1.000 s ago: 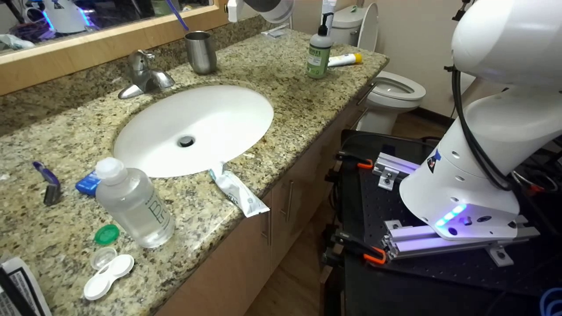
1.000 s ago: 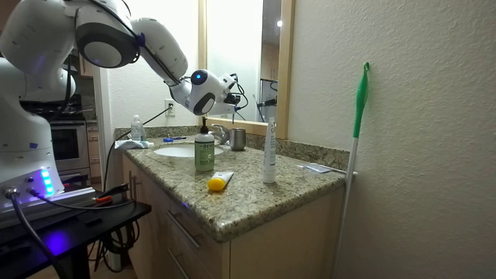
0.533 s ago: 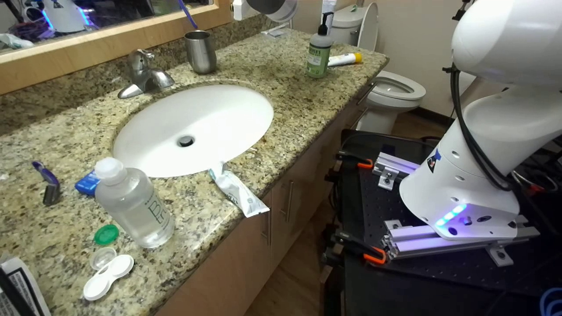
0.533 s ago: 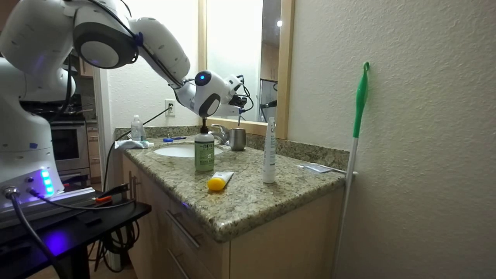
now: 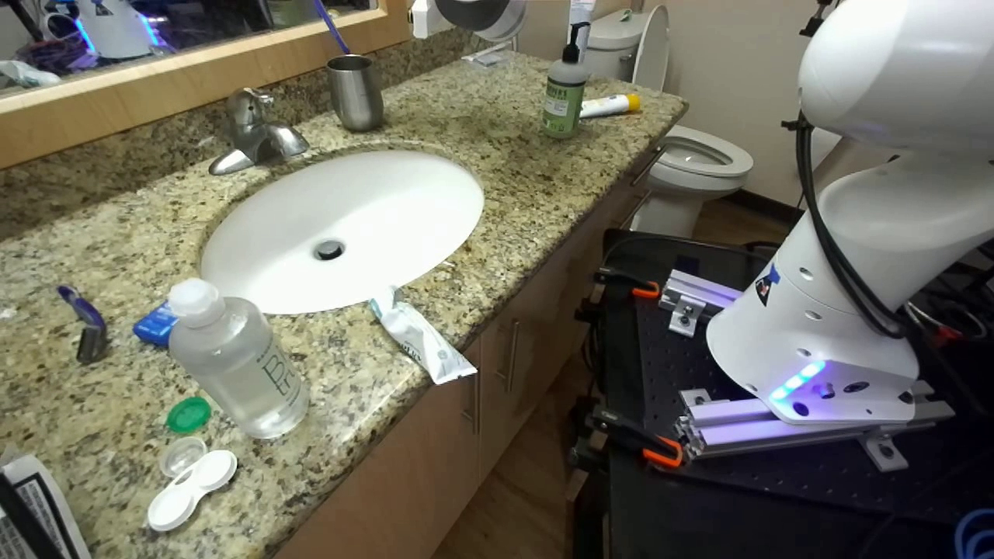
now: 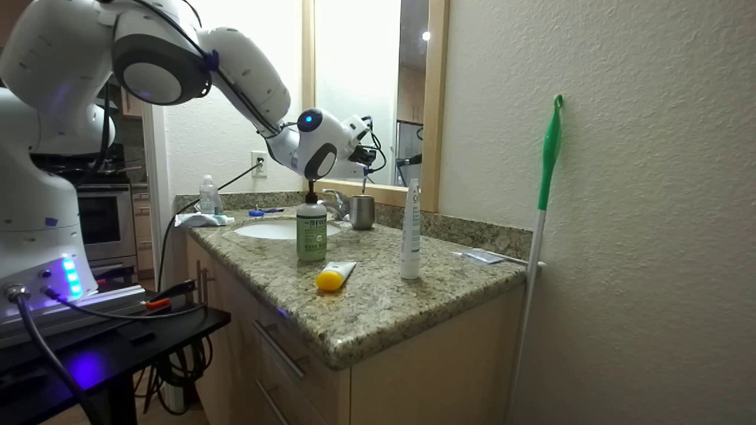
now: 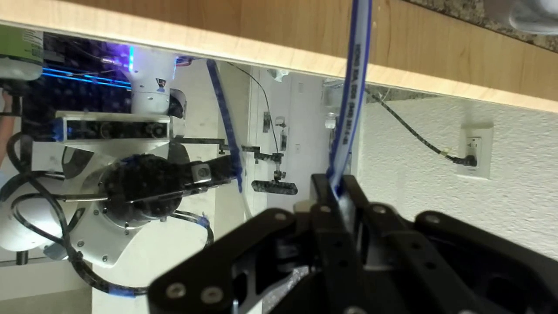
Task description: Place the toothbrush in the silver cup
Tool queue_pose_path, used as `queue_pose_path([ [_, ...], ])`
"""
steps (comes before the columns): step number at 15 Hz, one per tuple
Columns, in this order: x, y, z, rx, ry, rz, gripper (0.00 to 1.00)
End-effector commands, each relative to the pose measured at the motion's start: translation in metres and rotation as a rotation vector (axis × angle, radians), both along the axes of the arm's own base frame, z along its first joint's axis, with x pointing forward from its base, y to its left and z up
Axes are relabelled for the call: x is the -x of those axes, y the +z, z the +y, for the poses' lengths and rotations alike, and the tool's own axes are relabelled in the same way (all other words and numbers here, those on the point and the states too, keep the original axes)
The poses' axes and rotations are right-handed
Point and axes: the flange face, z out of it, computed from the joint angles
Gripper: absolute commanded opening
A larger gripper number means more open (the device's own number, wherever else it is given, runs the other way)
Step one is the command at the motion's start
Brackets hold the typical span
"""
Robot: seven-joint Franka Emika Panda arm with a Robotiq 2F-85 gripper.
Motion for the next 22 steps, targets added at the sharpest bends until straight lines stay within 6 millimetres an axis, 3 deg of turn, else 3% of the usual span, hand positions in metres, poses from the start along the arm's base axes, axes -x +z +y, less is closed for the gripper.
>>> queue_pose_path([
  [1,0.004,-0.008,-0.009,-0.011,-0.019,0.033,0.03],
  [4,0.006,-0.015,-0.016,-0.021,-0.036,0.056,0.03],
  [5,0.005,-0.013,-0.011,-0.011,-0.021,0.029,0.1],
  [18,0.007,-0.017,-0.013,-0.016,-0.029,0.034,0.1],
  [19,0.007,-0.017,-0.013,-0.016,-0.029,0.034,0.03],
  [22,0.006,-0.028,-0.017,-0.021,-0.035,0.077,0.03],
])
